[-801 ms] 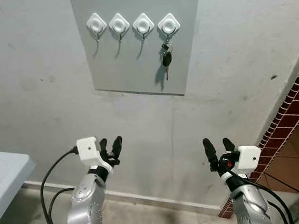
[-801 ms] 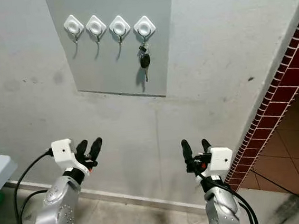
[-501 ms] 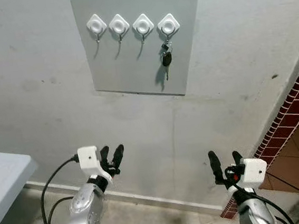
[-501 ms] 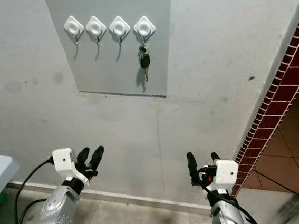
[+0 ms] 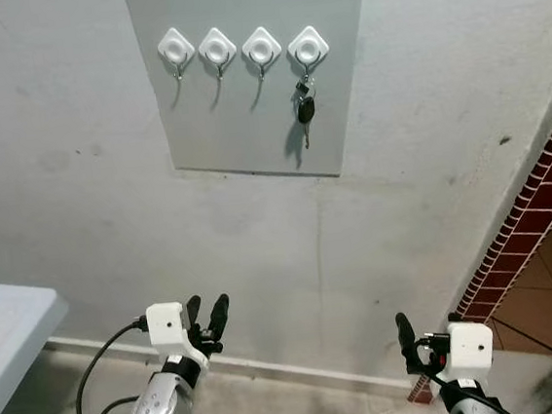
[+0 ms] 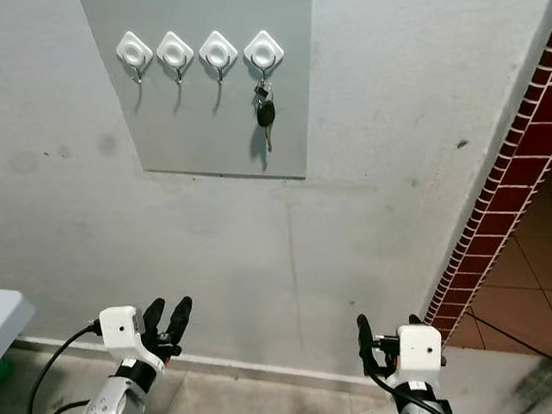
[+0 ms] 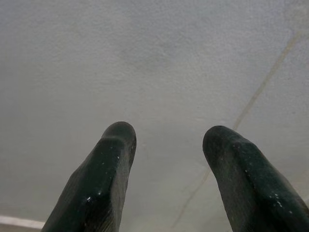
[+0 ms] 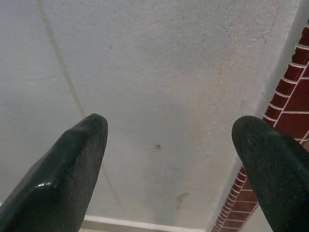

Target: Hang keys on a hook

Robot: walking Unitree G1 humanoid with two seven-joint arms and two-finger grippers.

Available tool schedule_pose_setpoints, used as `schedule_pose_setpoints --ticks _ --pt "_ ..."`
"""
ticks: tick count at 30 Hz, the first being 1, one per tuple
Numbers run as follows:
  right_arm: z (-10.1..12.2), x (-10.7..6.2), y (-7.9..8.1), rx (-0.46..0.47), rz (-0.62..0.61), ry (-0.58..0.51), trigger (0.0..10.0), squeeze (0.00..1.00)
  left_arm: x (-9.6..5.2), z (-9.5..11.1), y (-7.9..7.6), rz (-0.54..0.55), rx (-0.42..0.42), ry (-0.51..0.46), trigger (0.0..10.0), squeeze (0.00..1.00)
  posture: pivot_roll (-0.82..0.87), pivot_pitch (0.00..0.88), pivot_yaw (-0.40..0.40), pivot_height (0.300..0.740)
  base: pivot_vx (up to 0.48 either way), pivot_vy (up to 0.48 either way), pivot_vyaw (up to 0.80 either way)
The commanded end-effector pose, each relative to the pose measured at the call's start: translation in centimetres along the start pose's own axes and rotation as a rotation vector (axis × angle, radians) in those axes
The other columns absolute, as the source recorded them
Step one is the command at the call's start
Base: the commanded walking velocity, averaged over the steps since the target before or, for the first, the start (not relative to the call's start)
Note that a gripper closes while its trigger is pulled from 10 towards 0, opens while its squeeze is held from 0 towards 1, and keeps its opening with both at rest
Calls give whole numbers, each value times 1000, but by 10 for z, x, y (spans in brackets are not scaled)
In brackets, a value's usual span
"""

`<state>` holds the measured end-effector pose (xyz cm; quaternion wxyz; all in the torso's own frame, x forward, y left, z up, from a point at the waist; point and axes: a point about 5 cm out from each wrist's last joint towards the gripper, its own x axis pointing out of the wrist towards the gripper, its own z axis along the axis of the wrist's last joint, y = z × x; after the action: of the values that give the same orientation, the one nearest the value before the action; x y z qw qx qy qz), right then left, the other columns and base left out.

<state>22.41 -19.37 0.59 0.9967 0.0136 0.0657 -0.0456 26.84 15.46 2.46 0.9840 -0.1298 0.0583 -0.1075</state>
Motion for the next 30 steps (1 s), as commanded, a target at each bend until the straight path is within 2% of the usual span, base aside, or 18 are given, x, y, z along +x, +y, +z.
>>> schedule_pose_setpoints --ticks 1,9,23,30 --pt "-3 0 -1 -17 -5 14 10000 0 0 0 3 9 5 -3 10000 0 -7 0 33 740 0 0 0" --pt "-4 0 -4 -67 -12 26 10000 0 2 3 8 19 6 -14 10000 0 -5 0 28 740 0 0 0" --pt "-3 5 0 -93 20 39 10000 0 8 10 12 27 13 -37 10000 0 7 0 18 740 0 0 800" --pt "6 9 7 -127 65 -6 10000 0 9 15 10 5 24 -63 10000 0 6 0 16 740 0 0 800"
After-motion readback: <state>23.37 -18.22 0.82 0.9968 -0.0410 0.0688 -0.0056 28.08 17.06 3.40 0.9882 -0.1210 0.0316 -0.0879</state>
